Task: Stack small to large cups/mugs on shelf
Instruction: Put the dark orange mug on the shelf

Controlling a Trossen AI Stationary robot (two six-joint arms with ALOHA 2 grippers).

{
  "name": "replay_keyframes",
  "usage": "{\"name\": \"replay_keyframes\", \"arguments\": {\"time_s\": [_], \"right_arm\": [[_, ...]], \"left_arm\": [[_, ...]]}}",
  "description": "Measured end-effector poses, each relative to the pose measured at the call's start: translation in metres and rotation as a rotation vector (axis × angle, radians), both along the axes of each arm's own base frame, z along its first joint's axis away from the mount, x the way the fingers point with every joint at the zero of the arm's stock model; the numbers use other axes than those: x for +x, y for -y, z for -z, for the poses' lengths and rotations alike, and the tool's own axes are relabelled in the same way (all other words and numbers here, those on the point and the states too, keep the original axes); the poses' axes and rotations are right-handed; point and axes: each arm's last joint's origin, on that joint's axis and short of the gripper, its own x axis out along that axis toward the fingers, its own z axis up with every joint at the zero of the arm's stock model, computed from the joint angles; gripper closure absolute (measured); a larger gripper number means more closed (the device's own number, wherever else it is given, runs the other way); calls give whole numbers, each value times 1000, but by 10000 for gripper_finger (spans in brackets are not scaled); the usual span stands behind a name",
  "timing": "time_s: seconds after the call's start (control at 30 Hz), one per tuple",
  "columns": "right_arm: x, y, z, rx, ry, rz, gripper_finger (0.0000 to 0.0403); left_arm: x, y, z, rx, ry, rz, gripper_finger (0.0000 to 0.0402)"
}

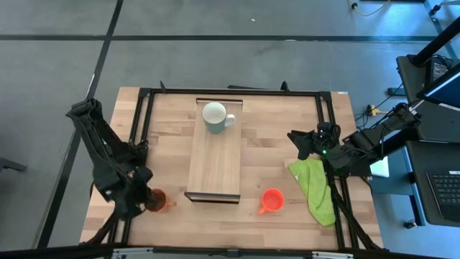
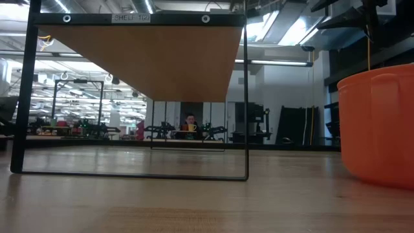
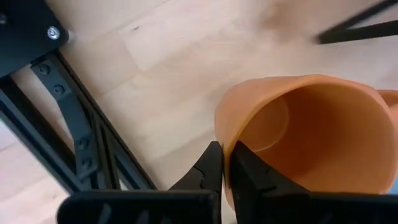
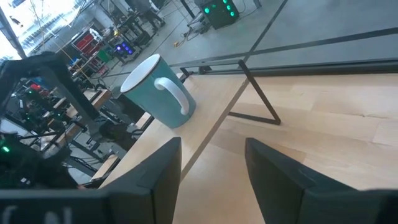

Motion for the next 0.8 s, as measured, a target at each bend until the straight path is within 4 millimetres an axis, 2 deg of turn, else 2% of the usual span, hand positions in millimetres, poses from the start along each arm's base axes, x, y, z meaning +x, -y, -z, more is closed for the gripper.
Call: {"name": "replay_keyframes", "arguments": {"time_s": [0.23, 0.37, 0.47, 0.67, 0.8], "right_arm": [[0, 0, 0, 0, 0, 0, 224], [0, 0, -1, -4, 14, 20, 224], [1, 0, -4, 7, 51, 37, 224], [15, -8, 0, 25, 62, 39, 224], [25, -14, 4, 37, 95, 87, 224]], "left_arm": [[-10, -25, -80, -8, 131, 34, 395], [-8, -46, -117, 15, 169, 98, 395], [3, -62, -136, 48, 265, 146, 395], [32, -97, -159, 173, 299, 229, 395], [49, -118, -171, 279, 303, 218, 395]]}}
